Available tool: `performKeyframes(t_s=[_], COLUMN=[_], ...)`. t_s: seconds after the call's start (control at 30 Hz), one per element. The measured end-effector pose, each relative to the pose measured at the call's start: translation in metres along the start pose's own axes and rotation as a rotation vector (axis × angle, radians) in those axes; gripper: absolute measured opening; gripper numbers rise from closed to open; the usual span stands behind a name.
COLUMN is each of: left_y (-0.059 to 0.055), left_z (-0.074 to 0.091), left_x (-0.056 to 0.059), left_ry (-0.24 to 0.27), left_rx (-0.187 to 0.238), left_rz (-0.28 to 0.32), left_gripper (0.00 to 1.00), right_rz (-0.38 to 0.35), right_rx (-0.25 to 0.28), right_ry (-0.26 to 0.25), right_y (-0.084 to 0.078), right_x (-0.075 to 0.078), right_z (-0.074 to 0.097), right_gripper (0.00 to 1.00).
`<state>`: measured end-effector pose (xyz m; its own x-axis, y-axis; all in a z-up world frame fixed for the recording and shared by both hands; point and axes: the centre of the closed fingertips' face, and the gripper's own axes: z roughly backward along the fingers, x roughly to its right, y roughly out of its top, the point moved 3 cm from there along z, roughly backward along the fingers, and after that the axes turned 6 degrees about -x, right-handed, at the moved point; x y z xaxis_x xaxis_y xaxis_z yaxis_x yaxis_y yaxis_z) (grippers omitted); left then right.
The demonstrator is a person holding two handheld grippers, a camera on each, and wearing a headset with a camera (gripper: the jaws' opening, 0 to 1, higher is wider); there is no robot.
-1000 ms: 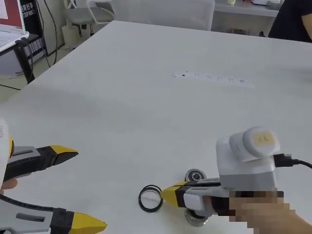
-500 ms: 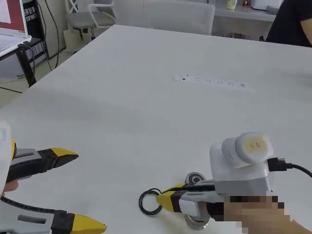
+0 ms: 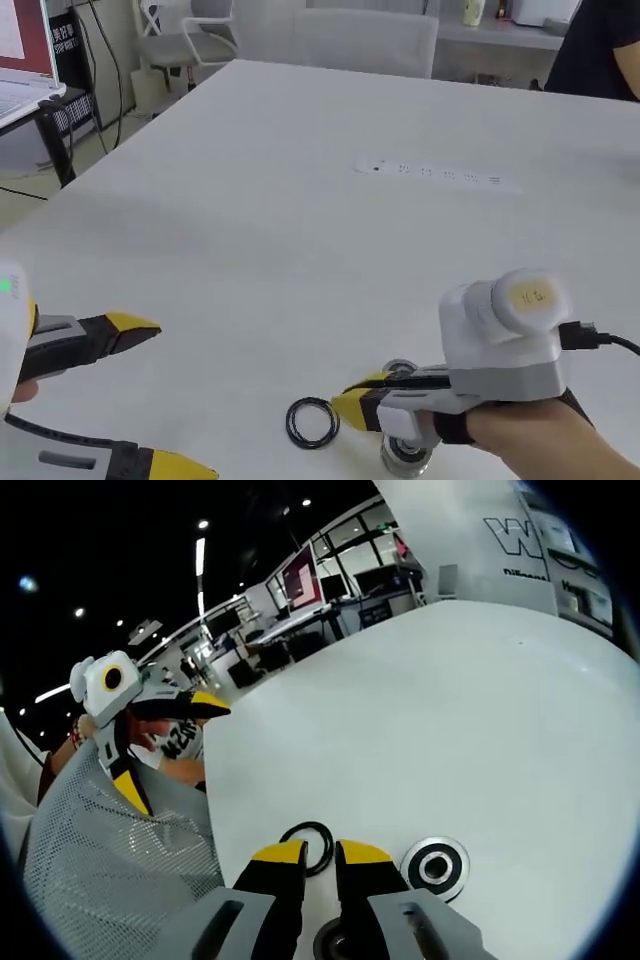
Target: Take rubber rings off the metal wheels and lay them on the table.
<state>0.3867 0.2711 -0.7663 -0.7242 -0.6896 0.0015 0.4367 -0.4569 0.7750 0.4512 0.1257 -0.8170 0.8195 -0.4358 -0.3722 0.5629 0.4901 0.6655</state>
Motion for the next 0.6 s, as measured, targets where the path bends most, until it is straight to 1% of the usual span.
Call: performKeyframes(t_s=[0.23, 0.4, 0.6], left_y=[-0.001, 0.000, 0.000], left_z=[0.000, -0.001, -0.001], left_x=[0.001, 0.002, 0.002], left_ry=[-0.003, -0.012, -0.015], left_rx=[-0.010, -0.006, -0.003], left_rz=[-0.007, -0.003, -0.001], left_gripper=[0.82, 0.82, 0.82], right_rz=[-0.004, -0.027, -0.041], right_rx=[0.032, 0.079, 0.122], right_ry=[-0.009, -0.004, -0.009], right_y=[0.008, 0.017, 0.024], right_x=[0.003, 0.006, 0.013], right_z=[0.008, 0.018, 0.031], right_gripper=[0.09, 0.10, 0.11])
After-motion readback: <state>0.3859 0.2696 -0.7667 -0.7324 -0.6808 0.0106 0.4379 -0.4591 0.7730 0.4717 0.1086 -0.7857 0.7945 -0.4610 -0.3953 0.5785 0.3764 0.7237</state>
